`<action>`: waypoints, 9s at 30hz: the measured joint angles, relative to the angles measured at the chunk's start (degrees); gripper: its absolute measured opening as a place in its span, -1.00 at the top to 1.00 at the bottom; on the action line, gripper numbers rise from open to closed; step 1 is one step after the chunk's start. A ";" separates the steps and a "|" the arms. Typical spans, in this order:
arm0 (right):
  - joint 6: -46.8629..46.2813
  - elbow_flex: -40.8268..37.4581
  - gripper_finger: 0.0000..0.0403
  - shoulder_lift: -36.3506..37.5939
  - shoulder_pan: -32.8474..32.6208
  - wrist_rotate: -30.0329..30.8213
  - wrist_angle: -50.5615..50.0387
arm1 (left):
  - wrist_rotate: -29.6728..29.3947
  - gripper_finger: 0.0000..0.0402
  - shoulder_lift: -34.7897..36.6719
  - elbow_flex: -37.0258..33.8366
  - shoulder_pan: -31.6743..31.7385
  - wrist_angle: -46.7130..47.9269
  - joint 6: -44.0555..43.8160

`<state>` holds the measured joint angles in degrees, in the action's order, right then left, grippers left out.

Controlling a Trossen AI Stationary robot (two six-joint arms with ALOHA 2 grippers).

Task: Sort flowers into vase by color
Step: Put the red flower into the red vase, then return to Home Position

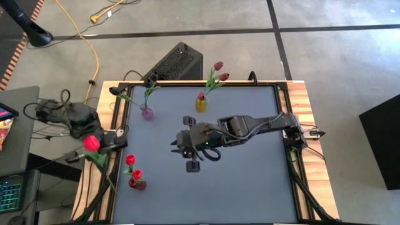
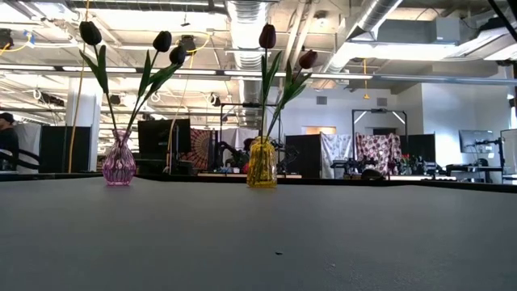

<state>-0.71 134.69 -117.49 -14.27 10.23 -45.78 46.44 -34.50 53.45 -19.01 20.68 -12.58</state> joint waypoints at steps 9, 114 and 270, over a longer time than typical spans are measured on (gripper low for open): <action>1.15 0.00 0.37 0.00 -0.71 0.42 -0.72 | -14.88 1.00 5.50 -6.28 -7.64 3.35 5.39; -0.77 -0.02 0.37 0.00 -1.46 0.36 0.81 | -28.22 0.44 12.02 -15.41 -8.13 9.21 -2.28; -10.84 -134.20 0.82 115.16 41.29 -16.06 48.11 | -62.56 -0.09 27.65 -50.97 12.48 -28.85 9.81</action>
<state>-11.55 0.49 -2.33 27.03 -5.83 2.33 -16.12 -6.85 2.48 -6.52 -8.17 -2.76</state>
